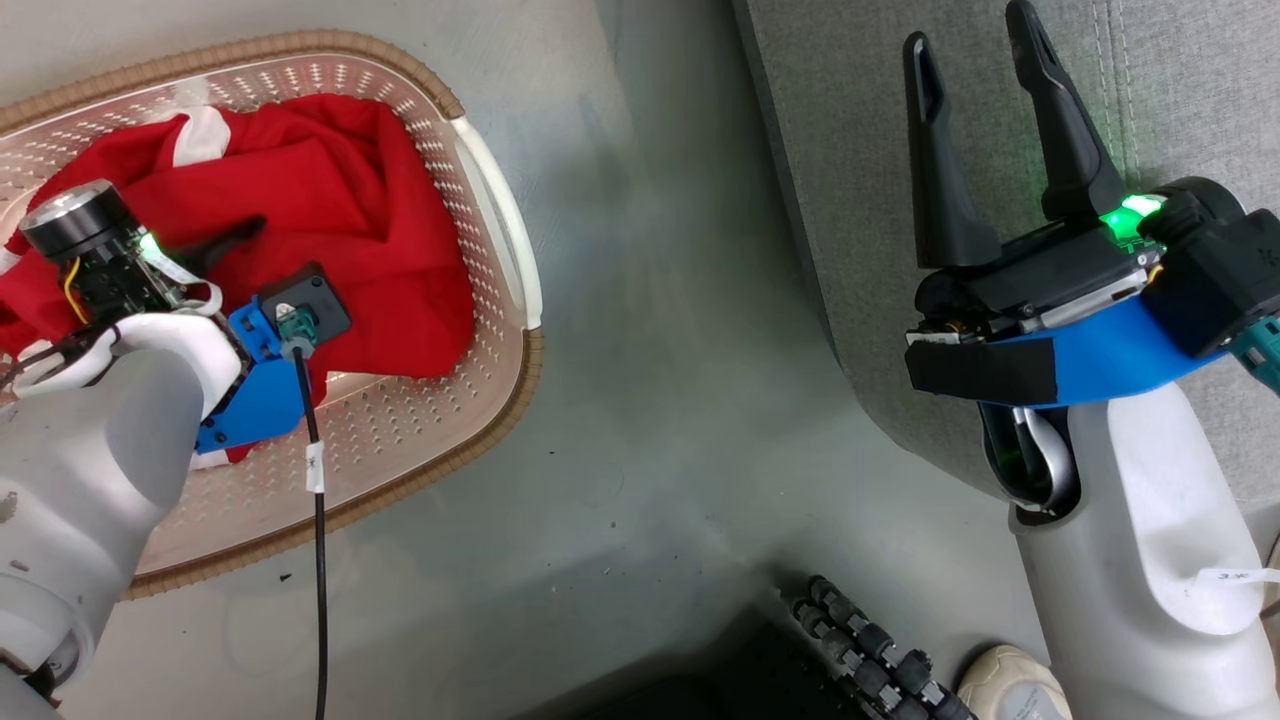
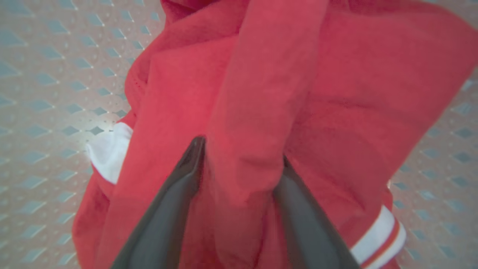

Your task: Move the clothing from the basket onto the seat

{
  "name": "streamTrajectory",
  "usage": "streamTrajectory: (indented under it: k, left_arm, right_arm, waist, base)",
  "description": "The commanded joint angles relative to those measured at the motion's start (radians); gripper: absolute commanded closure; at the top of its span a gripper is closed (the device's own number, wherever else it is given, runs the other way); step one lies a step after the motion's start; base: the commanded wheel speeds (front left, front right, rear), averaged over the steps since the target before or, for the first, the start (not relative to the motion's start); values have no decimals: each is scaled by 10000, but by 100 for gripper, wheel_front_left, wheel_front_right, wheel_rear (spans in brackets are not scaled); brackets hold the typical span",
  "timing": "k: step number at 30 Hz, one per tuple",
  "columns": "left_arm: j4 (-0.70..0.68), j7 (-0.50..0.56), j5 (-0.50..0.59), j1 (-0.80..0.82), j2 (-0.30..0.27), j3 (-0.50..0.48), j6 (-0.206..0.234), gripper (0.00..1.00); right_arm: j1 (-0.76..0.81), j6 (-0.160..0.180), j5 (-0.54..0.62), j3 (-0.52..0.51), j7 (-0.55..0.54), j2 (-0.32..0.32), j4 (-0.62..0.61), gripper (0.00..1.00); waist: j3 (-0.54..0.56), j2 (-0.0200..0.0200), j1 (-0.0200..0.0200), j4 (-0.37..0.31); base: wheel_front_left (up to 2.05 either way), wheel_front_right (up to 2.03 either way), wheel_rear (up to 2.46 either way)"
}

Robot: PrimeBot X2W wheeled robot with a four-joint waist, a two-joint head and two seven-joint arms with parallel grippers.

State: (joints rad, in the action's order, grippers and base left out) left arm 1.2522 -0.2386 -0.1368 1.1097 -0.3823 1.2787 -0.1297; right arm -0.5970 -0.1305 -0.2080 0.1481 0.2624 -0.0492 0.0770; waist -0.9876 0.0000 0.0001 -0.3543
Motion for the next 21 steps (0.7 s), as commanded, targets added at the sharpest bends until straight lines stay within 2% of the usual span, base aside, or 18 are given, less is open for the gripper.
streamTrajectory:
  k: [1,11,21]
  left_arm:
    - [21,-5,76,149,0,35,-11,100]
    - [-20,-117,-62,54,287,46,-11,100]
    - [-799,-276,-1214,48,743,-75,-11,100]
  right_arm:
    - [-25,-4,30,-32,37,-22,18,0]
    - [-54,-4,149,-94,39,-22,101,0]
    - [85,-4,485,-314,39,-23,248,0]
  waist:
    - [3,0,-1,17]
    - [180,0,-1,179]
    - [872,0,-1,720]
  base:
    - [0,0,0]
    - [0,0,0]
    - [0,0,0]
